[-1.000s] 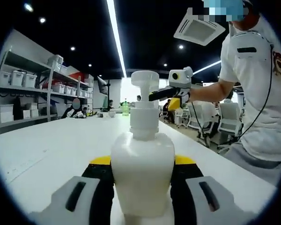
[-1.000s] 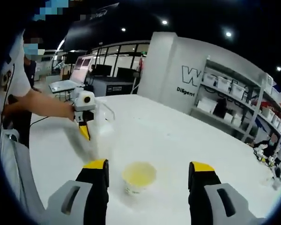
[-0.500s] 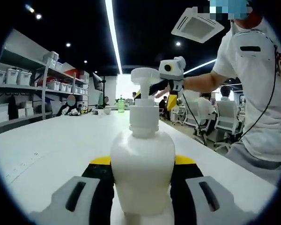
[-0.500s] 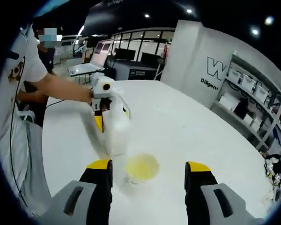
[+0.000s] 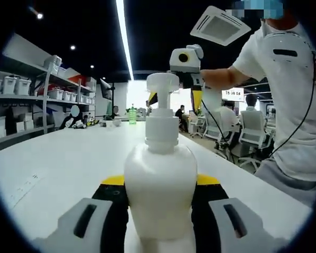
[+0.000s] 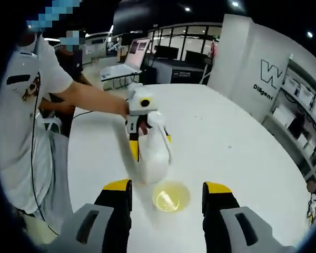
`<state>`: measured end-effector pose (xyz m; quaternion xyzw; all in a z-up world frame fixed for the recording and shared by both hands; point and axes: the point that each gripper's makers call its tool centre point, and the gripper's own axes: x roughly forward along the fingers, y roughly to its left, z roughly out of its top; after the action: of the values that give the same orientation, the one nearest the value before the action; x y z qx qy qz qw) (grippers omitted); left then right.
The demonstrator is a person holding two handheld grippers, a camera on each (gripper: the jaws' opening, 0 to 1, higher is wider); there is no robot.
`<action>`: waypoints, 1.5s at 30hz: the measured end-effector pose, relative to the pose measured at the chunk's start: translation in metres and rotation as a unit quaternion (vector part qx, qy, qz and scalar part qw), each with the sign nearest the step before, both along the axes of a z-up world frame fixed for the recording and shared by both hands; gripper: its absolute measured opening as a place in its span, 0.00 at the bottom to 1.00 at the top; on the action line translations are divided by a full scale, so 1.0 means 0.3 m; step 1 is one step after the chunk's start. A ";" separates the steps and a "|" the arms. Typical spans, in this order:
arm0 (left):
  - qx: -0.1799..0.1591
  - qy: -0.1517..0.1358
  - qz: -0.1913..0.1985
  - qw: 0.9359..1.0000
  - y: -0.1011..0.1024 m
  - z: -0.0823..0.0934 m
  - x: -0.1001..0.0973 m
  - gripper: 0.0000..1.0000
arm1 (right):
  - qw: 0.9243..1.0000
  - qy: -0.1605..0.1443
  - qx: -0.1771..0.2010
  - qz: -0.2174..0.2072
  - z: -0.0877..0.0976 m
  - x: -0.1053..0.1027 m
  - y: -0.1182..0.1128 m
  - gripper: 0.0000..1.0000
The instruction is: Hold the bottle steady, press the pump all the way down and release, and repeat the specified number of times to dispense into the cup
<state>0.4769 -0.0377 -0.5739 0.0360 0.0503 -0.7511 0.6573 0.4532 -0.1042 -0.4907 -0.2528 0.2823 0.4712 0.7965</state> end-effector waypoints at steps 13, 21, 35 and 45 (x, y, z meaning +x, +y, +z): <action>0.002 0.000 -0.003 1.000 -0.011 -0.008 0.003 0.44 | 0.998 -0.020 0.016 0.054 0.080 0.033 0.102 0.98; 0.004 -0.001 -0.003 1.000 -0.014 -0.013 0.003 0.44 | 0.998 -0.021 -0.013 0.061 0.107 0.080 0.097 0.99; 0.011 -0.003 -0.010 1.000 -0.049 -0.025 0.024 0.44 | 0.997 0.006 -0.041 0.065 0.105 0.099 0.104 0.85; 0.017 -0.003 -0.016 1.000 -0.068 -0.035 0.028 0.44 | 0.995 0.001 -0.054 0.087 0.123 0.112 0.134 0.71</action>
<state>0.4852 -0.0582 -0.5845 0.0503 0.0605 -0.7605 0.6446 0.4869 -0.0641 -0.4539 -0.3184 0.2853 0.5227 0.7376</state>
